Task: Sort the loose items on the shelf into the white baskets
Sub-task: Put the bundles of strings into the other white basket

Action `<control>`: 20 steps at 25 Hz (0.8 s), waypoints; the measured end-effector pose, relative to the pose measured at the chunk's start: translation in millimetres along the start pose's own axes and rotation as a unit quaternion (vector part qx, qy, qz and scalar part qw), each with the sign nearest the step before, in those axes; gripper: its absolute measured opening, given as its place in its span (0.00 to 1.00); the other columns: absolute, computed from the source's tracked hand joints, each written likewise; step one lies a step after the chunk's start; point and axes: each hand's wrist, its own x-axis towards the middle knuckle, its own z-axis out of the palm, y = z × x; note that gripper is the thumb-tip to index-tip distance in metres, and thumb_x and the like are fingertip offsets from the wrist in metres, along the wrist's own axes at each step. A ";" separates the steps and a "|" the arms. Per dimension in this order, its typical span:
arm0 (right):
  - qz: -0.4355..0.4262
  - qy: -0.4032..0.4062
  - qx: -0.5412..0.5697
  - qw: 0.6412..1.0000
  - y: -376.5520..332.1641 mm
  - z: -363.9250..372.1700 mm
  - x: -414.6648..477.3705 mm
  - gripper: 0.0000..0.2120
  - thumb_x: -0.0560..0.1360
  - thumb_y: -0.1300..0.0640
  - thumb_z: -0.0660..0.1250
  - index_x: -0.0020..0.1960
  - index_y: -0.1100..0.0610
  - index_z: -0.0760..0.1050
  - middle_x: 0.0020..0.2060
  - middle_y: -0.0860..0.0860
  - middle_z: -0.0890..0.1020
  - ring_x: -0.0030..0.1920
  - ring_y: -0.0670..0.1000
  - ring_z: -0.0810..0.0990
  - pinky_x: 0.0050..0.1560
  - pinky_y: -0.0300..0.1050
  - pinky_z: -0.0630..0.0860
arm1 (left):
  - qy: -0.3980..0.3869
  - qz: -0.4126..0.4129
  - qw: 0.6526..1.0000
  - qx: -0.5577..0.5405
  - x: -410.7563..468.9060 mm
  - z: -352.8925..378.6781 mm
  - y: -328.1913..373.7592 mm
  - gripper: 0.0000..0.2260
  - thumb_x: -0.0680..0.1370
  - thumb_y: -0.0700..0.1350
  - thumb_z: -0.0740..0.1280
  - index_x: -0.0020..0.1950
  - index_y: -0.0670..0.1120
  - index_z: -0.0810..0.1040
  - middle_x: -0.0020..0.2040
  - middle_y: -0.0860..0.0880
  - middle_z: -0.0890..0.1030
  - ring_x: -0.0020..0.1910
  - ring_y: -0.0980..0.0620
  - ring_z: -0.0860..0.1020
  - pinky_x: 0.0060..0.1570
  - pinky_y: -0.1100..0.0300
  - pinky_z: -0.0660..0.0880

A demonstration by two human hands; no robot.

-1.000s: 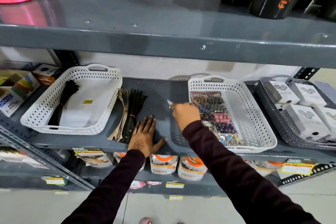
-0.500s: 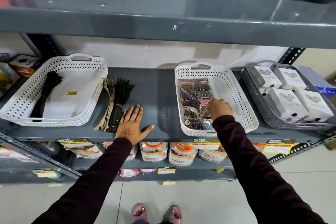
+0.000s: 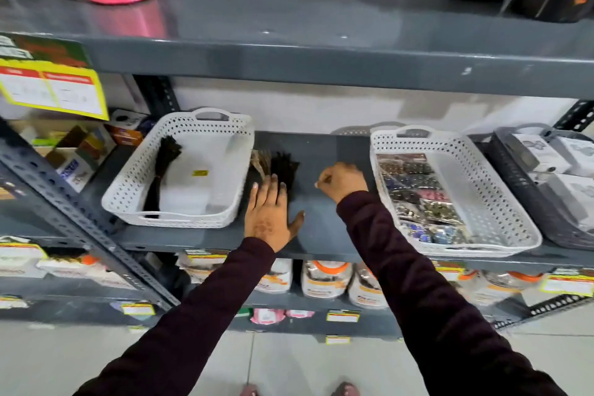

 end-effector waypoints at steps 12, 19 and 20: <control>0.168 -0.072 0.125 0.975 -71.5 79.2 62.0 0.24 0.74 0.50 0.69 0.64 0.63 0.74 0.63 0.60 0.78 0.63 0.59 0.77 0.61 0.48 0.75 | 0.046 -0.163 0.985 -0.010 -45.0 -53.9 -175.6 0.37 0.73 0.64 0.41 0.70 0.42 0.69 0.72 0.38 0.68 0.73 0.41 0.62 0.74 0.42 0.51; 0.078 0.062 0.190 0.977 -148.3 19.9 112.0 0.19 0.71 0.49 0.71 0.56 0.61 0.80 0.55 0.60 0.84 0.57 0.60 0.81 0.56 0.50 0.78 | 0.030 -0.196 0.980 -0.035 -46.9 -53.9 -189.3 0.37 0.71 0.66 0.43 0.64 0.44 0.75 0.64 0.39 0.77 0.64 0.39 0.72 0.69 0.44 0.62; 0.059 0.043 0.196 0.978 -167.2 24.6 114.3 0.19 0.71 0.49 0.71 0.55 0.61 0.80 0.55 0.60 0.84 0.57 0.60 0.81 0.56 0.49 0.78 | 0.035 -0.195 0.979 -0.037 -47.1 -53.4 -189.4 0.36 0.71 0.65 0.44 0.63 0.44 0.75 0.62 0.40 0.78 0.62 0.39 0.73 0.68 0.45 0.63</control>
